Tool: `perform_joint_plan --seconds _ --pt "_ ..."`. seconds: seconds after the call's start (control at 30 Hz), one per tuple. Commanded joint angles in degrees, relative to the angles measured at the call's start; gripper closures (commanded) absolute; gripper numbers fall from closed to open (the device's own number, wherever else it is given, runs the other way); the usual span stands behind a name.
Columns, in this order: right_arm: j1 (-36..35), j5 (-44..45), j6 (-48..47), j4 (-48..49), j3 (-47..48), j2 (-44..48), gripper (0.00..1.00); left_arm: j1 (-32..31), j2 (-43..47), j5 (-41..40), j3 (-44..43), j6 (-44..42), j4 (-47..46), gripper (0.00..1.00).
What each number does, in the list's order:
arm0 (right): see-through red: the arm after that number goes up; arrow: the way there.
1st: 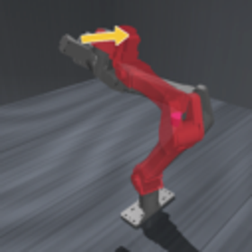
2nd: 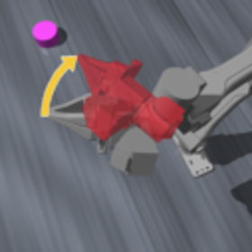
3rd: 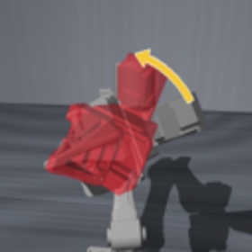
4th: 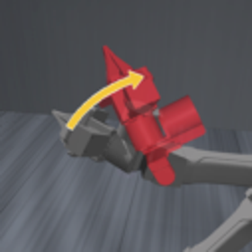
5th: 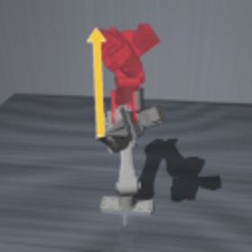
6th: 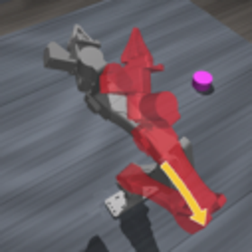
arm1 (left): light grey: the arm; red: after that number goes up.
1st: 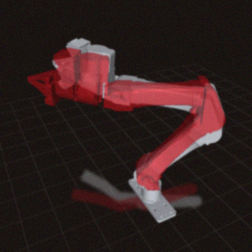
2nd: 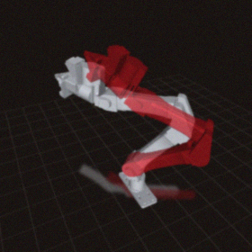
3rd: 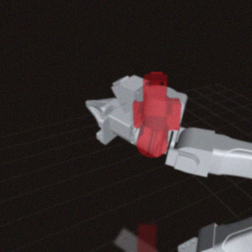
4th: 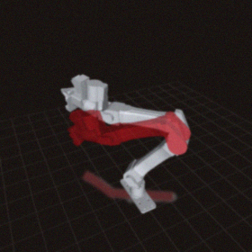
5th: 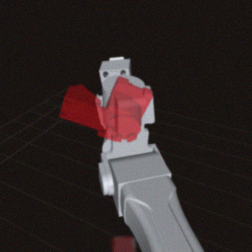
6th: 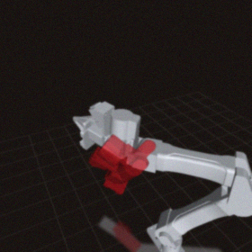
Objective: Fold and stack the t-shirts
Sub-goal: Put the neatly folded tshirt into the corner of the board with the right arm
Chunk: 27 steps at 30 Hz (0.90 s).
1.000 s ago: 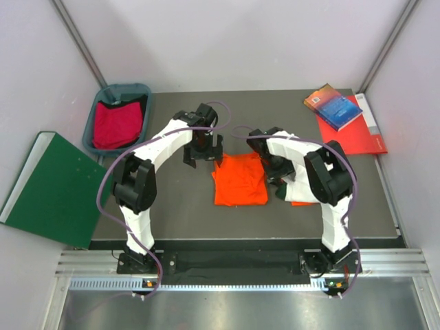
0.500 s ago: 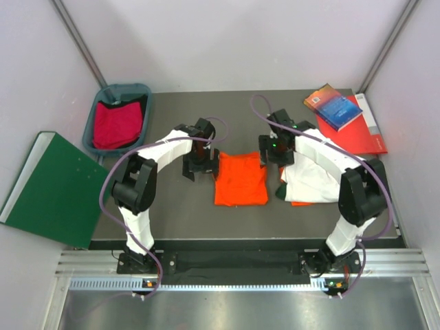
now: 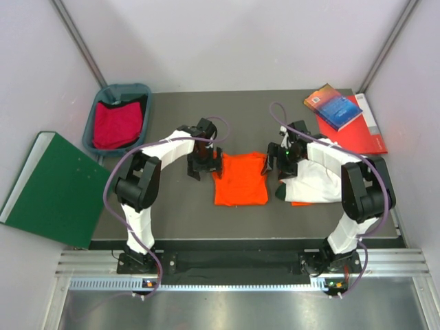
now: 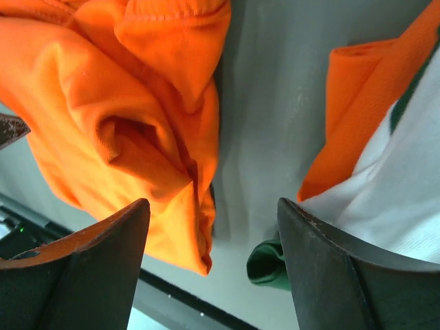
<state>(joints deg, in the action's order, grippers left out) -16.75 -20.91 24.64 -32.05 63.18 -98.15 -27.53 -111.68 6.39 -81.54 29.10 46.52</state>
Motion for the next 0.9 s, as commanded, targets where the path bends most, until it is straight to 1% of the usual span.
perform_joint_plan --seconds 0.0,0.1,0.3,0.47,0.6,0.7,0.73,0.83,0.87 --pt "-0.4 -3.4 -1.4 -0.1 3.3 0.9 0.25 0.1 0.3 -0.2 -0.6 1.7 -1.3 0.13" --pt "-0.4 -3.7 -2.8 -0.2 2.7 2.3 0.25 0.0 0.1 -0.1 -0.5 2.4 -1.6 0.15" --pt "-0.8 -6.1 -2.7 3.5 1.8 -2.0 0.25 -0.2 -0.8 0.2 -0.8 3.0 -1.5 0.17" --pt "-1.3 -7.3 -2.8 4.6 2.9 -8.4 0.25 -0.4 -0.7 -0.1 -0.8 3.4 -1.4 0.18" --pt "-3.3 -6.5 -3.0 4.4 5.5 -12.8 0.25 -0.6 -0.6 -0.4 -0.8 3.6 -1.2 0.18" --pt "-4.9 -5.8 -3.3 3.9 8.0 -14.5 0.29 -0.7 -0.5 -0.5 -0.6 3.6 -1.1 0.18" --pt "-6.0 -6.1 -3.5 3.5 9.5 -15.7 0.39 -0.6 -0.5 -0.7 -0.6 3.7 -1.1 0.18" --pt "-8.3 -6.0 -4.9 1.5 12.4 -17.7 0.57 -0.7 -0.4 -0.6 -0.6 3.7 -1.0 0.18" --pt "-8.7 -5.4 -5.2 -0.4 12.9 -18.0 0.71 -0.7 -0.5 -0.7 -0.6 3.7 -0.9 0.18"
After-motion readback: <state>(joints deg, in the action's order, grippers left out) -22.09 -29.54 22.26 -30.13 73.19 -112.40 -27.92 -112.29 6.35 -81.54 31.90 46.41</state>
